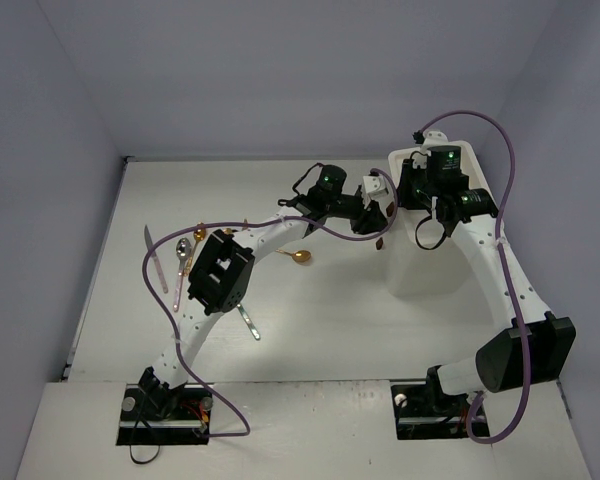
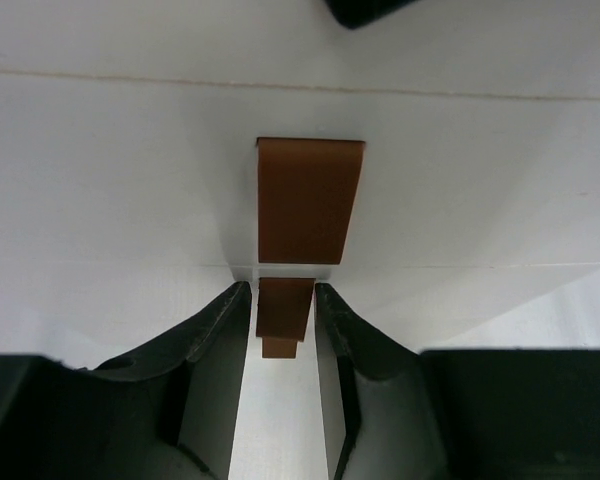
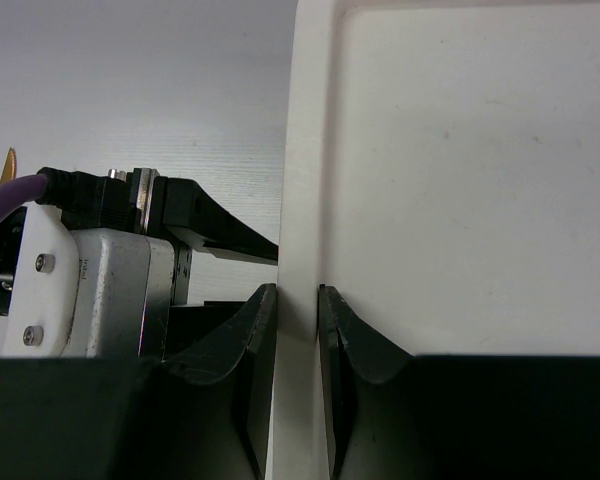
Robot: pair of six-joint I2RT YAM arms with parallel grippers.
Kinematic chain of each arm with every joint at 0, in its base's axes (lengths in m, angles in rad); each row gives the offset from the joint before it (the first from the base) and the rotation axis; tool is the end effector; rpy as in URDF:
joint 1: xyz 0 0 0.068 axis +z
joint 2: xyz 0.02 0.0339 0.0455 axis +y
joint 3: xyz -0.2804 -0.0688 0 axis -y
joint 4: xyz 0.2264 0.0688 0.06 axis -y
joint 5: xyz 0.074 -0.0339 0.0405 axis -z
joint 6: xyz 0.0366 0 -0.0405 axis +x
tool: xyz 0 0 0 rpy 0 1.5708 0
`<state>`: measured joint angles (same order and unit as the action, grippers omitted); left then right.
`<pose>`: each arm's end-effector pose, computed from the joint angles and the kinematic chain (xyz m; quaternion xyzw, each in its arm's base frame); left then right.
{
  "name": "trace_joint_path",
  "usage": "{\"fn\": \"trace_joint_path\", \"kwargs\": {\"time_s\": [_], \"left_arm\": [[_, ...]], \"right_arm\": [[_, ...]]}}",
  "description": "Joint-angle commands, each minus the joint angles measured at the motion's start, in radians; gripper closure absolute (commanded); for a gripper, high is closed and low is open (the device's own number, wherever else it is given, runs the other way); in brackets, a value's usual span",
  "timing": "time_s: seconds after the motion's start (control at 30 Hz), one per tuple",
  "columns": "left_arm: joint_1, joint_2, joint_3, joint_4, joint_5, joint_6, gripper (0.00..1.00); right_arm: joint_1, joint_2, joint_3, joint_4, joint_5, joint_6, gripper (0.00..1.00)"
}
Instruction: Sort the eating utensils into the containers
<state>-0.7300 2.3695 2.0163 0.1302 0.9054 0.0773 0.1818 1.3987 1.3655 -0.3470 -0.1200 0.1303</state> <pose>0.3894 -0.3871 0.2657 0.5270 0.5390 -0.5036 0.4220 0.2969 0.0590 0.4013 -0.0549 0.8254 0.1360 0.5452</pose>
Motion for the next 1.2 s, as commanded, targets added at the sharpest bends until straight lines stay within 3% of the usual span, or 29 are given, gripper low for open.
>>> {"fn": "trace_joint_path", "kwargs": {"time_s": [0.0,0.3,0.5,0.63,1.17], "left_arm": [[0.001,-0.029,0.030,0.075,0.021,0.009,0.65],[0.002,-0.017,0.038,0.075,0.006,0.005,0.62],[0.002,-0.008,0.045,0.076,0.016,-0.003,0.78],[0.003,-0.024,0.037,0.075,0.011,0.002,1.00],[0.088,-0.200,-0.213,0.075,-0.018,0.056,1.00]], "right_arm": [[0.014,0.010,0.021,0.055,-0.102,0.034,1.00],[0.013,0.011,0.018,0.057,-0.102,0.034,1.00],[0.014,0.017,0.022,0.057,-0.105,0.033,1.00],[0.014,0.014,0.027,0.059,-0.086,0.031,1.00],[-0.038,0.006,0.020,0.058,0.045,0.018,1.00]]}}
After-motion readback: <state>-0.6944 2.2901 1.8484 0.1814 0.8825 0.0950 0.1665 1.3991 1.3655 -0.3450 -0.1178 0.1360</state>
